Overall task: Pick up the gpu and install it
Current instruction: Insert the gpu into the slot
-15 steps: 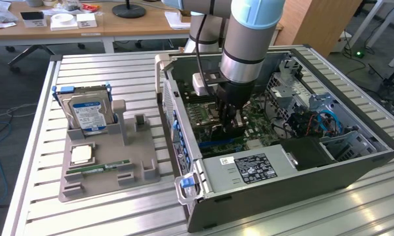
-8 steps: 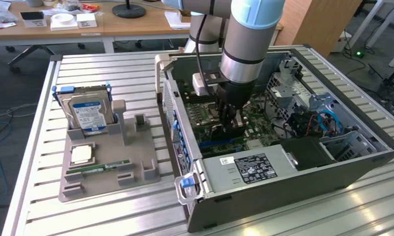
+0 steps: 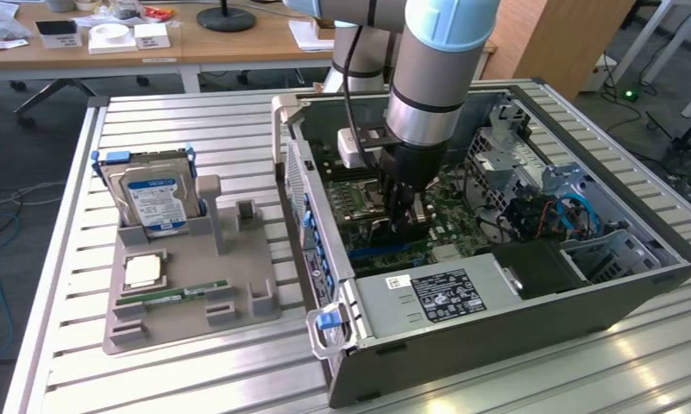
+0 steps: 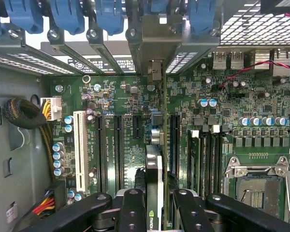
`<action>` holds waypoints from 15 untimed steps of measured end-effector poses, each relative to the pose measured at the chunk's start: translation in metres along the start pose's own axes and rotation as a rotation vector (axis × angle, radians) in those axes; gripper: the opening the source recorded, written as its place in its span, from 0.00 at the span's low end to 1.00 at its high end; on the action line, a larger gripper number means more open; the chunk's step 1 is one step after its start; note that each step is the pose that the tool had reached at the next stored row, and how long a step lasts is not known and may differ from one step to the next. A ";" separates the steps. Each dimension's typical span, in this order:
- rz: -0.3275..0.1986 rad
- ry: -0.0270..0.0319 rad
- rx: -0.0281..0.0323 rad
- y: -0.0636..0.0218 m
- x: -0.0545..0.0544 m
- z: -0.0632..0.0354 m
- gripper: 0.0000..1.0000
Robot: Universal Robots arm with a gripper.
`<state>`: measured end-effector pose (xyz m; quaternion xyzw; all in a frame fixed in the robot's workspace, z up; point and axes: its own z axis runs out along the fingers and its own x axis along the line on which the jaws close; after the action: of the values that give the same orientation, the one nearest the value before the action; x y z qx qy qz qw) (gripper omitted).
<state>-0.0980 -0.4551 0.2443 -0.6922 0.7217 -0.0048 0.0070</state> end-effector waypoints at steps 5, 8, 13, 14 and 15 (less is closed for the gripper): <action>0.000 -0.0016 0.0008 -0.0001 0.000 -0.0027 0.27; 0.000 -0.0003 0.0002 -0.0001 0.000 -0.0059 0.27; 0.000 0.0001 0.0000 0.0000 0.000 -0.0062 0.27; 0.000 0.0001 -0.0001 -0.0001 0.001 -0.0062 0.27; 0.000 0.0001 -0.0001 -0.0001 0.002 -0.0062 0.27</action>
<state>-0.0981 -0.4567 0.2505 -0.6922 0.7217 -0.0048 0.0069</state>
